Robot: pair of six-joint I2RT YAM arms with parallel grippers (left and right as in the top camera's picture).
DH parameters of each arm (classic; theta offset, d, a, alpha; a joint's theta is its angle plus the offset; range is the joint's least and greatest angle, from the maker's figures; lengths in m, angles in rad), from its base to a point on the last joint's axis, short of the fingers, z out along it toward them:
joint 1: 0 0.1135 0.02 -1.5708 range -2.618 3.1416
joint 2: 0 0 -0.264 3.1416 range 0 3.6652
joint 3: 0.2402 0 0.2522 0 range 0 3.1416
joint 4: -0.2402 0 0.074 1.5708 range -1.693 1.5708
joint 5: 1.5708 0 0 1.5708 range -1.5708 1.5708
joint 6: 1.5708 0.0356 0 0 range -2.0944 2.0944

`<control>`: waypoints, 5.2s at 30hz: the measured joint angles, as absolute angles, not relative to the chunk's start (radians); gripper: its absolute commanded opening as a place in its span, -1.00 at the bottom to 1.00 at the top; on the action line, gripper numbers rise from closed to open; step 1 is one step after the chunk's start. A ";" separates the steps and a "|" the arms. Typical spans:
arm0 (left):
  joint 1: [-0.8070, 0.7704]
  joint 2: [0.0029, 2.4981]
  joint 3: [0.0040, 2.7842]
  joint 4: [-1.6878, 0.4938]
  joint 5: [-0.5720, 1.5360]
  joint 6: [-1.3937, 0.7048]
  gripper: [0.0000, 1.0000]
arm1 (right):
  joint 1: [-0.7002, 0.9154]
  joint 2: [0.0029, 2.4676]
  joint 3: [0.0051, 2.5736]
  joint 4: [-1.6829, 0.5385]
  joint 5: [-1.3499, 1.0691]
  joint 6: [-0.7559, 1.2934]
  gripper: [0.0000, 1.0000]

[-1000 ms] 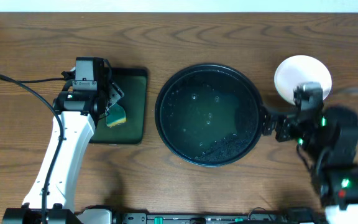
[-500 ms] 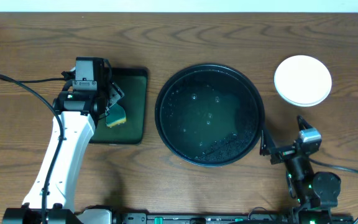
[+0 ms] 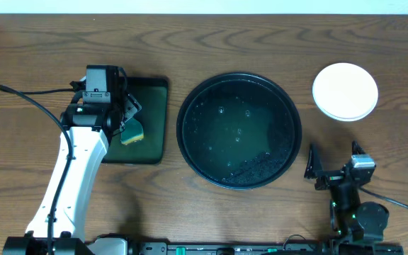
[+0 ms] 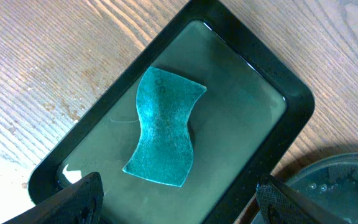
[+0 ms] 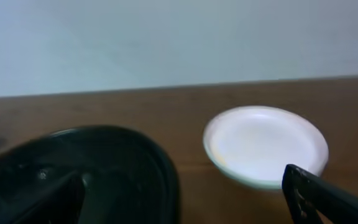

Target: Clean dirty plates on tray and stack at the side

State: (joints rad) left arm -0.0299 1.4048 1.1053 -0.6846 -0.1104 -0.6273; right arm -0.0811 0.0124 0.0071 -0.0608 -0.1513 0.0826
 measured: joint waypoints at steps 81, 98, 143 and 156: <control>-0.030 0.146 0.031 0.019 -0.058 0.034 0.86 | -0.081 0.012 0.007 -0.063 -0.115 0.067 0.99; -0.030 0.011 0.017 -0.026 0.054 0.163 0.86 | -0.081 0.012 0.007 -0.063 -0.115 0.067 0.99; -0.030 0.011 0.017 -0.024 -0.025 0.035 0.86 | -0.081 0.012 0.007 -0.063 -0.115 0.067 0.99; -0.030 0.011 0.017 -0.024 -0.025 0.035 0.86 | -0.081 0.012 0.007 -0.063 -0.115 0.067 0.99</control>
